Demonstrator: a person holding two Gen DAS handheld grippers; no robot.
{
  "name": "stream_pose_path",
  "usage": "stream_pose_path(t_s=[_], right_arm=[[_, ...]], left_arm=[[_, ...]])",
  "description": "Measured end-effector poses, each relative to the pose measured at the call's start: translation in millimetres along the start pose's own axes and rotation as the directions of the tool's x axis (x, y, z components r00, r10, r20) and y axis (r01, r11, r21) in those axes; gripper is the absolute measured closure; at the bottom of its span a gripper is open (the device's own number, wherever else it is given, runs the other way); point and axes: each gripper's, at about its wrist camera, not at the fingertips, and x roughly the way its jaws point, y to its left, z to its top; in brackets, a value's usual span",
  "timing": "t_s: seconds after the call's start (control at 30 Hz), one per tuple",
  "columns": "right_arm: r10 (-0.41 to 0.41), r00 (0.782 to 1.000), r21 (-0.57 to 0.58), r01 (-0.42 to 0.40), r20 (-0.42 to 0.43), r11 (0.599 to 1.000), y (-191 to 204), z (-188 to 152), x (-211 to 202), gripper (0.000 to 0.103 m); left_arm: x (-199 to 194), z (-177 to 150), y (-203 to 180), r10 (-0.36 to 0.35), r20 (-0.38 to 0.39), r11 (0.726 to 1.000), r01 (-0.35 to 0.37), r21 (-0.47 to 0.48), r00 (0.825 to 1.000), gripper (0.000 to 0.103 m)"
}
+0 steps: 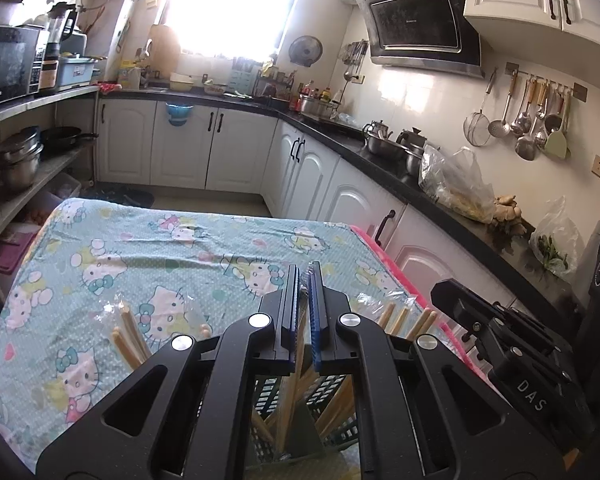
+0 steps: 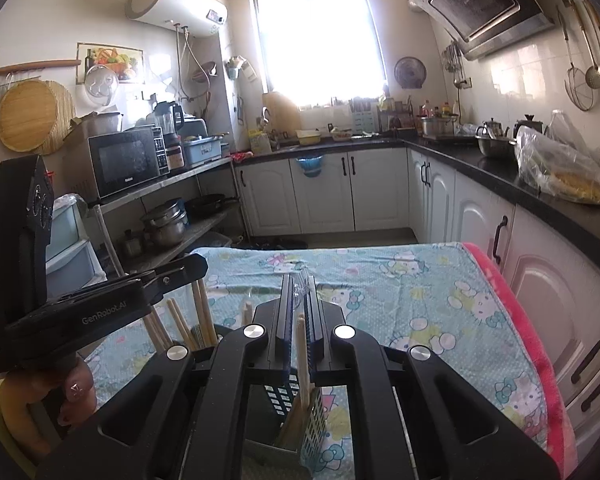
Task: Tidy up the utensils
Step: 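Lower both held chopsticks into the caddy compartments, then open both tools and withdraw them up from the caddy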
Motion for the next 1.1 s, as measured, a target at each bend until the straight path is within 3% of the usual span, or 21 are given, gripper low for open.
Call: stream_pose_path(t_s=[0.77, 1.0, 1.1], right_arm=[[0.015, 0.998, 0.072, -0.011, -0.056, 0.997, -20, -11, 7, 0.096], [0.019, 0.998, 0.091, -0.013, -0.059, 0.996, -22, -11, 0, 0.088], [0.016, 0.998, 0.093, -0.011, -0.057, 0.996, -21, -11, -3, 0.08]], left_arm=[[3, -13, 22, 0.027, -0.044, 0.999, -0.029, -0.036, 0.999, 0.1], [-6, -15, 29, 0.038, -0.041, 0.998, -0.04, -0.054, 0.998, 0.1], [-9, -15, 31, 0.045, -0.044, 0.997, -0.048, -0.064, 0.998, 0.091]])
